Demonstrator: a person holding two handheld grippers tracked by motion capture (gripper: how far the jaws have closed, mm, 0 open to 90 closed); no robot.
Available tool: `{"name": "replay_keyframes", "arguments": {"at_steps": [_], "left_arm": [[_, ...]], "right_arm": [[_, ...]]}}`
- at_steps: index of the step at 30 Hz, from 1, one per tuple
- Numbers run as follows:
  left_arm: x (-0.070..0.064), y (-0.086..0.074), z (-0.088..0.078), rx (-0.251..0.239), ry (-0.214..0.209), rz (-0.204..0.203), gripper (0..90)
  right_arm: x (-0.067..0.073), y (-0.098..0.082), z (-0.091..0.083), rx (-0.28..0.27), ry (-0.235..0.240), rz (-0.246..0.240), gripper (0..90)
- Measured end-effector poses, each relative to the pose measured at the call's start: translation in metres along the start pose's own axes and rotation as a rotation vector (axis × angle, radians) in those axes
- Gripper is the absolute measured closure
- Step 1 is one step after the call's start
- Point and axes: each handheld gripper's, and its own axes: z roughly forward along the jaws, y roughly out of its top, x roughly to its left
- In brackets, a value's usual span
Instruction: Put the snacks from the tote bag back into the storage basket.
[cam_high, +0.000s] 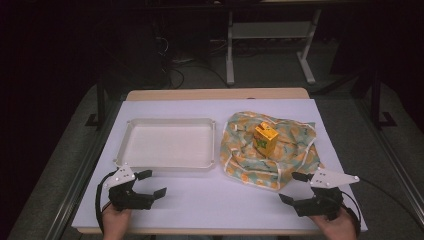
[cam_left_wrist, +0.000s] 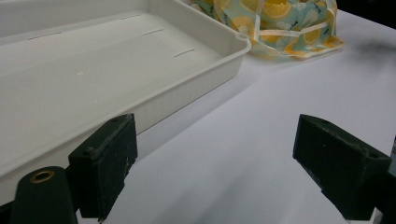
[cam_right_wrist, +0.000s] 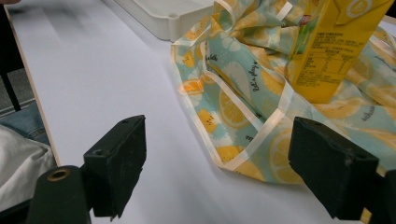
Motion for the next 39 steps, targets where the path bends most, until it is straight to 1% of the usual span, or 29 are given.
{"name": "replay_keyframes", "arguments": {"at_steps": [3, 6, 7, 8, 11, 13, 15, 16, 18, 21, 24, 25, 27, 30, 34, 39], "left_arm": [[0.000, 0.000, -0.002, -0.001, 0.003, 0.008, 13.4], [0.000, 0.000, -0.003, 0.003, 0.007, 0.009, 13.4], [0.000, 0.000, -0.003, -0.004, 0.007, 0.005, 13.4], [0.000, 0.000, -0.003, -0.001, 0.007, 0.002, 13.4], [0.000, 0.000, -0.002, 0.001, 0.006, 0.008, 13.4], [0.000, -0.001, -0.003, -0.002, 0.006, 0.009, 13.4], [0.000, -0.001, -0.004, -0.001, 0.009, 0.007, 13.4], [0.000, -0.001, -0.004, -0.003, 0.011, 0.004, 13.4], [0.001, -0.002, -0.005, -0.007, 0.015, -0.001, 13.4], [0.004, -0.002, -0.004, -0.010, 0.018, -0.009, 13.4], [0.004, -0.001, -0.004, -0.010, 0.020, -0.007, 13.4], [0.003, -0.001, -0.004, -0.004, 0.017, 0.000, 13.4], [0.003, -0.002, -0.004, -0.008, 0.017, -0.003, 13.4], [0.003, -0.002, -0.004, -0.008, 0.017, -0.009, 13.4], [0.002, -0.002, -0.005, -0.008, 0.019, -0.007, 13.4], [0.003, -0.002, -0.006, -0.008, 0.016, -0.007, 13.4]], "right_arm": [[0.001, 0.001, 0.000, -0.002, 0.006, 0.001, 18.4], [0.004, 0.003, 0.001, -0.008, 0.011, -0.010, 18.3], [0.006, 0.004, 0.001, -0.004, 0.009, -0.009, 18.3], [0.006, 0.004, 0.002, -0.002, 0.010, -0.014, 18.2], [0.009, 0.007, 0.003, 0.007, 0.016, -0.027, 18.5], [0.009, 0.009, 0.004, 0.005, 0.023, -0.031, 18.8], [0.008, 0.013, 0.004, 0.014, 0.031, -0.045, 18.8], [0.007, 0.015, 0.005, 0.017, 0.042, -0.053, 19.0], [0.005, 0.020, 0.005, 0.035, 0.047, -0.070, 19.2], [0.002, 0.027, 0.003, 0.031, 0.054, -0.086, 20.9], [-0.001, 0.031, 0.002, 0.036, 0.062, -0.086, 20.9], [-0.005, 0.035, 0.002, 0.042, 0.071, -0.091, 20.9], [-0.008, 0.039, 0.003, 0.051, 0.068, -0.089, 20.6], [-0.013, 0.045, 0.007, 0.067, 0.078, -0.099, 21.6], [-0.021, 0.055, 0.015, 0.091, 0.097, -0.106, 21.9], [-0.028, 0.072, 0.023, 0.105, 0.093, -0.123, 21.9]]}}
